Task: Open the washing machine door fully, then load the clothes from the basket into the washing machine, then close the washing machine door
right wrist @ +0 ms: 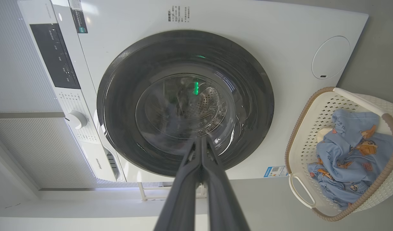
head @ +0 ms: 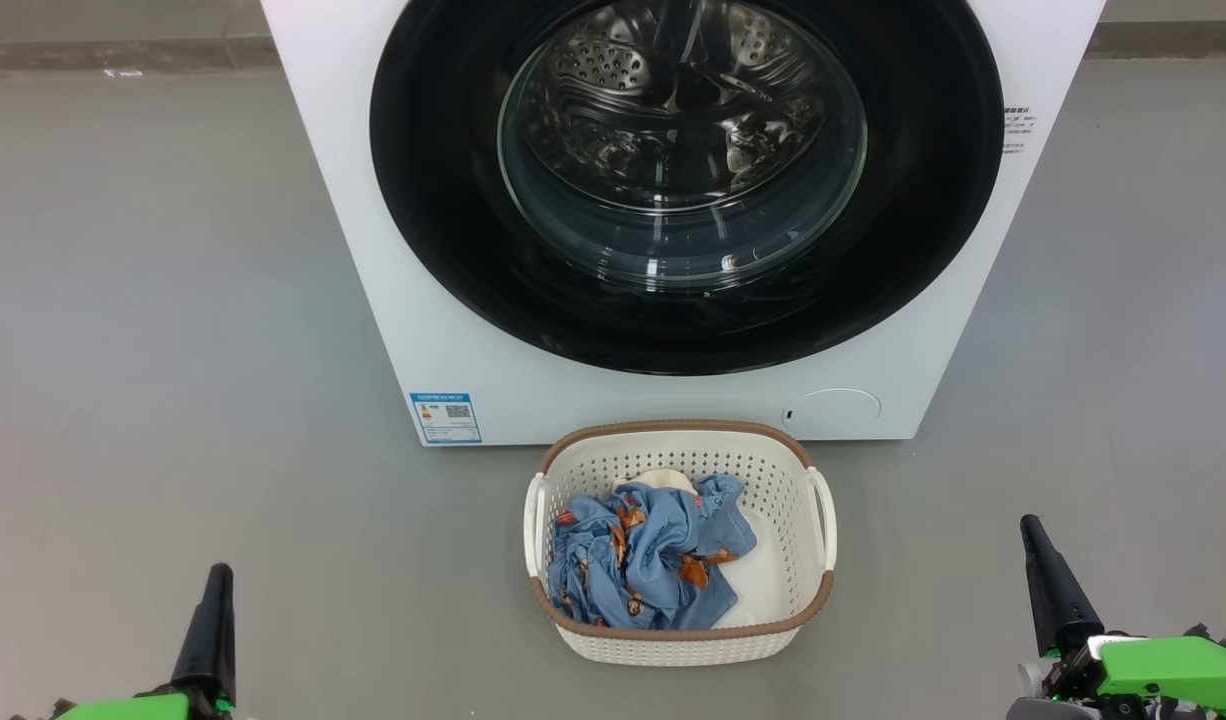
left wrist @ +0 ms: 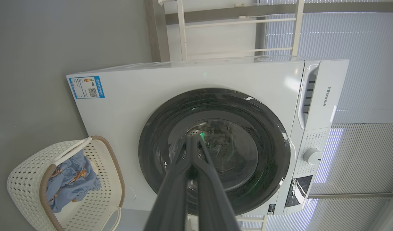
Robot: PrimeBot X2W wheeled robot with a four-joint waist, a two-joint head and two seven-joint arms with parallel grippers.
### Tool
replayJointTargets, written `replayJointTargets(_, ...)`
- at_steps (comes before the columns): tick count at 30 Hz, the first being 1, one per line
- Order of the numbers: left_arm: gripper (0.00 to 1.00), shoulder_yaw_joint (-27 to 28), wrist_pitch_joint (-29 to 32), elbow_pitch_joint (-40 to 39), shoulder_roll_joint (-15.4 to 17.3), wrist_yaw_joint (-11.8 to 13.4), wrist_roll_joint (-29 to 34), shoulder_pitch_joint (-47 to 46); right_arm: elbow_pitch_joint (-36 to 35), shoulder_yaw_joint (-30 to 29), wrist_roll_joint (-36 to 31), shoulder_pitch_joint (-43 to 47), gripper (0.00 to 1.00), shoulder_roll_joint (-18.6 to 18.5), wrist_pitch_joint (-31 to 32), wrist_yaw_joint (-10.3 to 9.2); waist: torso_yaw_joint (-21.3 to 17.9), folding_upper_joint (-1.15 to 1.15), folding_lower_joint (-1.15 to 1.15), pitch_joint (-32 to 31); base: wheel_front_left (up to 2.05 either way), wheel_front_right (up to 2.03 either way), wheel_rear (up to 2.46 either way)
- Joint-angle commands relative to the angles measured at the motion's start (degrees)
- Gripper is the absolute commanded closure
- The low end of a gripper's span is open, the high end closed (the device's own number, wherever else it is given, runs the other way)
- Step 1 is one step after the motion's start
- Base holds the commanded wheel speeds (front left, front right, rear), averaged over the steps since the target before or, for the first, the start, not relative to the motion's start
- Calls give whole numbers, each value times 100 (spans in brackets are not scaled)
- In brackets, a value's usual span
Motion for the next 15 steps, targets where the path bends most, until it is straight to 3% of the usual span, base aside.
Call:
replayJointTargets(1,100,183,7,-114,104,-62,31,-245,-129,133,-31,-262,100,-22,49,-5,0,0,0,0,0,0,0)
replayJointTargets(13,100,183,7,-114,104,-62,31,-245,-129,133,-31,-262,100,-22,49,-5,0,0,0,0,0,0,0)
replayJointTargets(14,100,0,-1,-1,0,0,0,-1,-1,0,0,-1,100,0,0,0,0,0,0,0,0,0,0)
replayJointTargets(15,0,-4,-3,21,-10,3,0,11,24,2,-1,8,0,3,-4,1,0,0,0,0,0,0,0)
